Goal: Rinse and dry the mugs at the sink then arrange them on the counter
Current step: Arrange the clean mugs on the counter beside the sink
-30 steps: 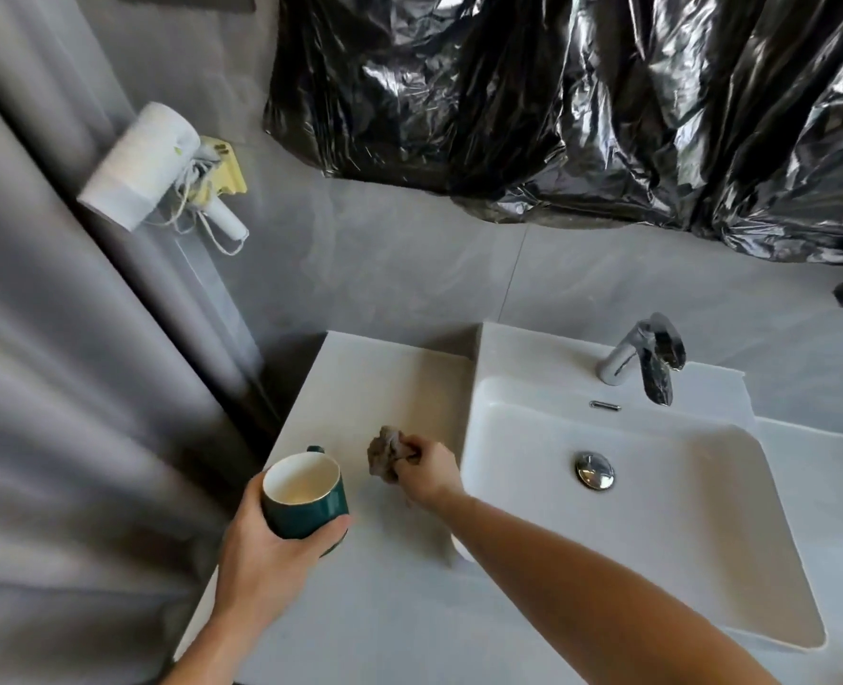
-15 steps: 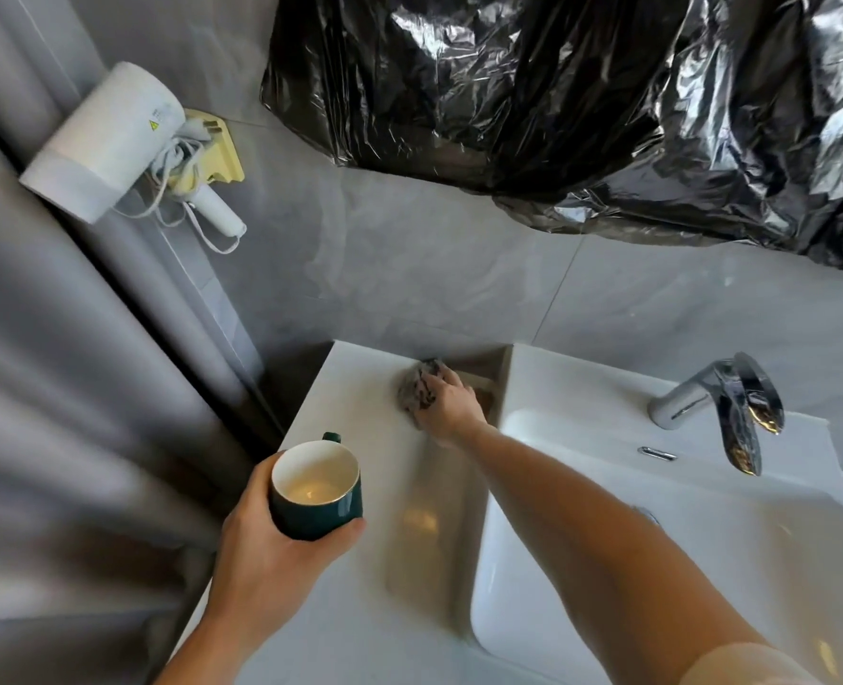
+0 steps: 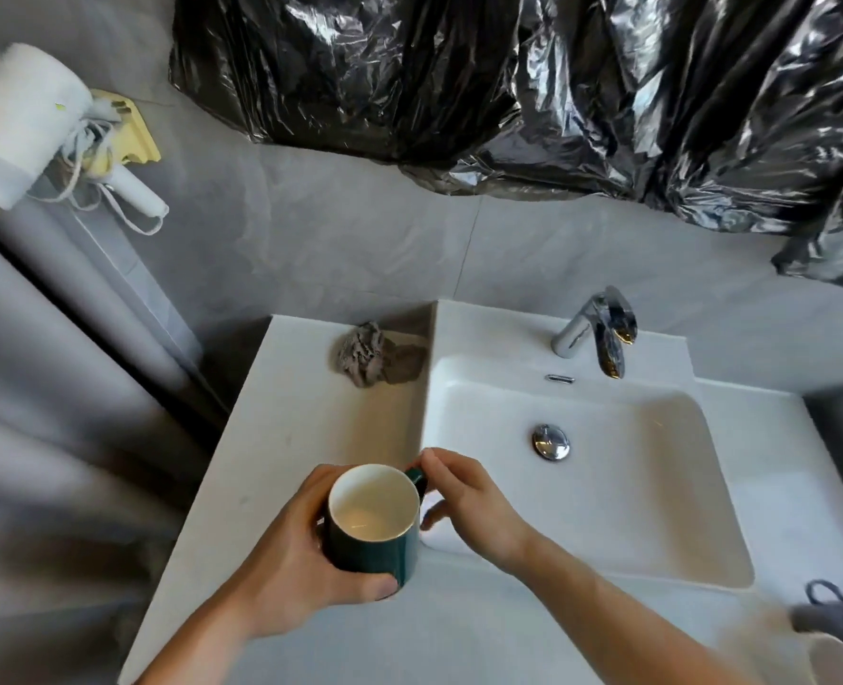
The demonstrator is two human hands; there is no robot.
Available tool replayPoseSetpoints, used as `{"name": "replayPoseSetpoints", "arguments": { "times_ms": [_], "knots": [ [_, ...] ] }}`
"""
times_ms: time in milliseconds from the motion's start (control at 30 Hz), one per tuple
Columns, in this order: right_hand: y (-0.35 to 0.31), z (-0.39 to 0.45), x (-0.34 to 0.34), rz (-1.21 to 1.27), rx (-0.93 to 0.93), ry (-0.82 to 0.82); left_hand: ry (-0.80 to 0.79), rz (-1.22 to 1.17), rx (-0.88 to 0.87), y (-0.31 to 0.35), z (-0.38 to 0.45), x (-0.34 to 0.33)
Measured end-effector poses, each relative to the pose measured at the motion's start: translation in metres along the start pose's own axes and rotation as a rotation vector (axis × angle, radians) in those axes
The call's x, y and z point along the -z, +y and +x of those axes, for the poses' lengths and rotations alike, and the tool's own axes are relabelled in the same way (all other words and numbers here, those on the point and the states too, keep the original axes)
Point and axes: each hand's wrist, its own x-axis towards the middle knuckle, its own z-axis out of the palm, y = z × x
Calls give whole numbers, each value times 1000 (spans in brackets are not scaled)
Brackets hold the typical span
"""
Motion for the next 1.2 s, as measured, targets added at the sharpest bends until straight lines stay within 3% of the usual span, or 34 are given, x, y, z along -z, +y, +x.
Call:
{"name": "replayPoseSetpoints", "arguments": {
  "times_ms": [300,467,767,933,1200],
  "knots": [
    [23,-132,52,179,28,373,-407,-35,-39,25,7,-85],
    [66,-202,84,347,74,650,-344,50,-97,42,18,-144],
    [163,-290,158,332,-62,1081,-485,244,-38,49,27,-254],
    [225,-315,206,329,-161,1068,-496,313,-11,42,28,-329],
    [279,-320,273,284,-210,811,-422,604,-68,37,35,-438]
  ]
}}
